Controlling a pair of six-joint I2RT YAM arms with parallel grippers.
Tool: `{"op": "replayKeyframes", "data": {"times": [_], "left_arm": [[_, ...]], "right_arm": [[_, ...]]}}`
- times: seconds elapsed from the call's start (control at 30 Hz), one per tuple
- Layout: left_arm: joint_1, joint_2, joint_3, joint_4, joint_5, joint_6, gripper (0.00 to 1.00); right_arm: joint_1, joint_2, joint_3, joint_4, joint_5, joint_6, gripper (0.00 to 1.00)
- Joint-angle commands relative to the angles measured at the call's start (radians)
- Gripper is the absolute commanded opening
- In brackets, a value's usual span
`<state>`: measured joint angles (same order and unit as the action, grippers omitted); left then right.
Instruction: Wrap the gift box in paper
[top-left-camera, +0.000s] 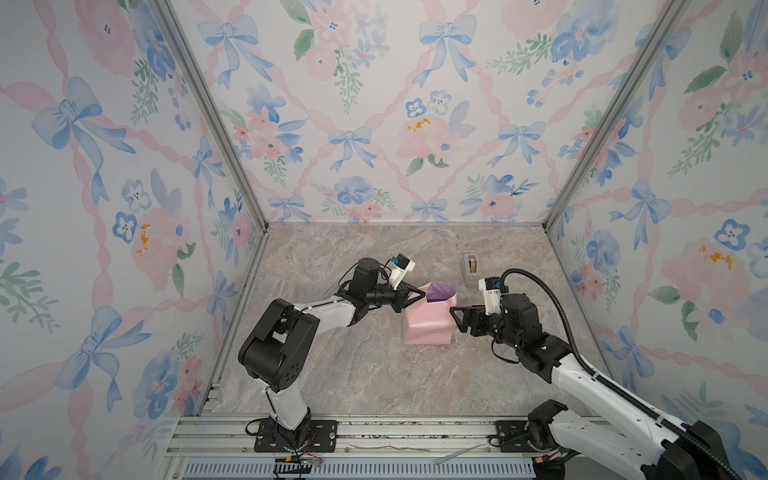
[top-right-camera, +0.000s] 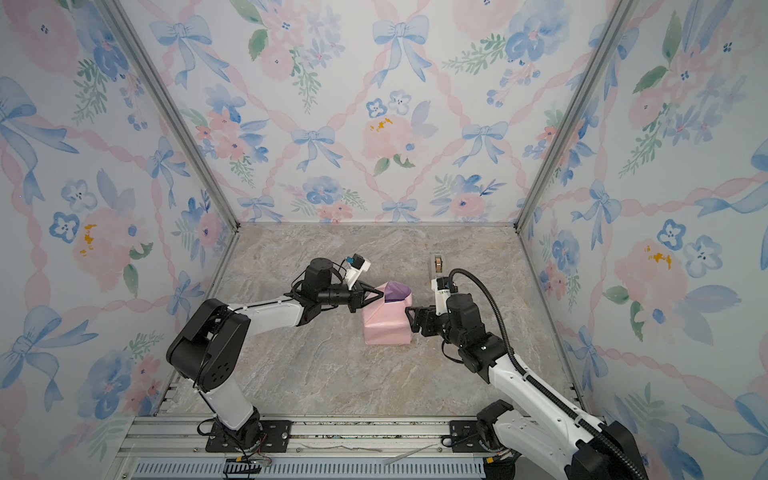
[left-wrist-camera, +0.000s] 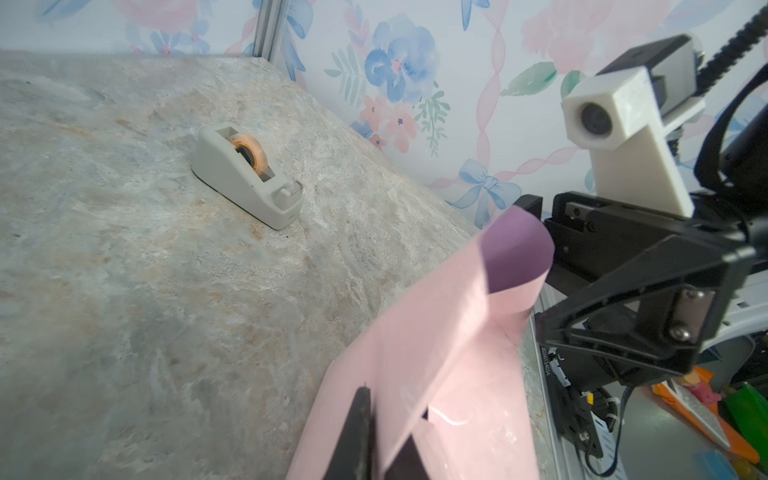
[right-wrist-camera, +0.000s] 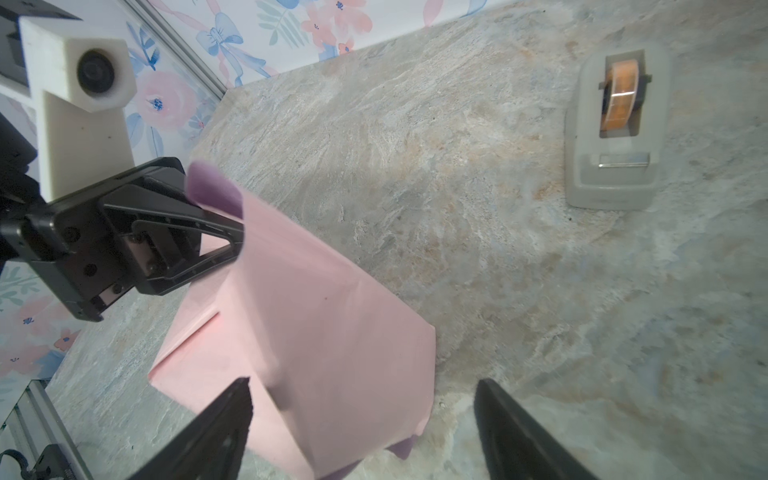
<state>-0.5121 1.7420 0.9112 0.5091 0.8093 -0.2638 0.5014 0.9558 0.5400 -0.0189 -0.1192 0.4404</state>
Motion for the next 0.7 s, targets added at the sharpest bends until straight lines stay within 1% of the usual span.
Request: {"op": "replayKeyframes", "data": {"times": [0.0, 0.03, 0.07, 0.17, 0.27, 0.37, 0.43, 0.53, 0.6, 0.67], "left_arm": [[-0.005, -0.019, -0.008, 0.005, -0.009, 0.009, 0.22], [-0.003, -0.035, -0.018, 0.006, -0.021, 0.009, 0.28], [-0.004, -0.051, -0.028, 0.005, -0.037, 0.008, 0.32], [0.005, -0.105, -0.061, 0.000, -0.102, 0.000, 0.40], [0.015, -0.169, -0.096, -0.013, -0.153, -0.002, 0.43], [0.020, -0.232, -0.130, -0.035, -0.207, 0.000, 0.42], [0.019, -0.276, -0.153, -0.041, -0.221, 0.002, 0.36], [0.015, -0.324, -0.184, -0.044, -0.204, 0.005, 0.21], [0.004, -0.339, -0.210, -0.061, -0.202, 0.020, 0.12], [-0.012, -0.335, -0.208, -0.082, -0.206, 0.036, 0.08]], "right_arm": [[0.004, -0.012, 0.020, -0.026, 0.021, -0.017, 0.86], [0.001, -0.016, 0.016, -0.023, 0.017, -0.012, 0.86], [-0.006, -0.021, 0.014, -0.016, 0.007, -0.007, 0.86], [-0.042, -0.047, -0.003, 0.015, -0.038, 0.015, 0.86], [-0.093, -0.078, -0.021, 0.034, -0.081, 0.048, 0.87], [-0.147, -0.099, -0.029, 0.020, -0.085, 0.088, 0.87], [-0.180, -0.097, -0.027, -0.001, -0.082, 0.109, 0.87], [-0.199, -0.066, -0.011, -0.031, -0.076, 0.112, 0.86], [-0.198, -0.040, -0.002, -0.036, -0.078, 0.112, 0.86], [-0.194, -0.011, 0.008, -0.026, -0.088, 0.111, 0.85]]}}
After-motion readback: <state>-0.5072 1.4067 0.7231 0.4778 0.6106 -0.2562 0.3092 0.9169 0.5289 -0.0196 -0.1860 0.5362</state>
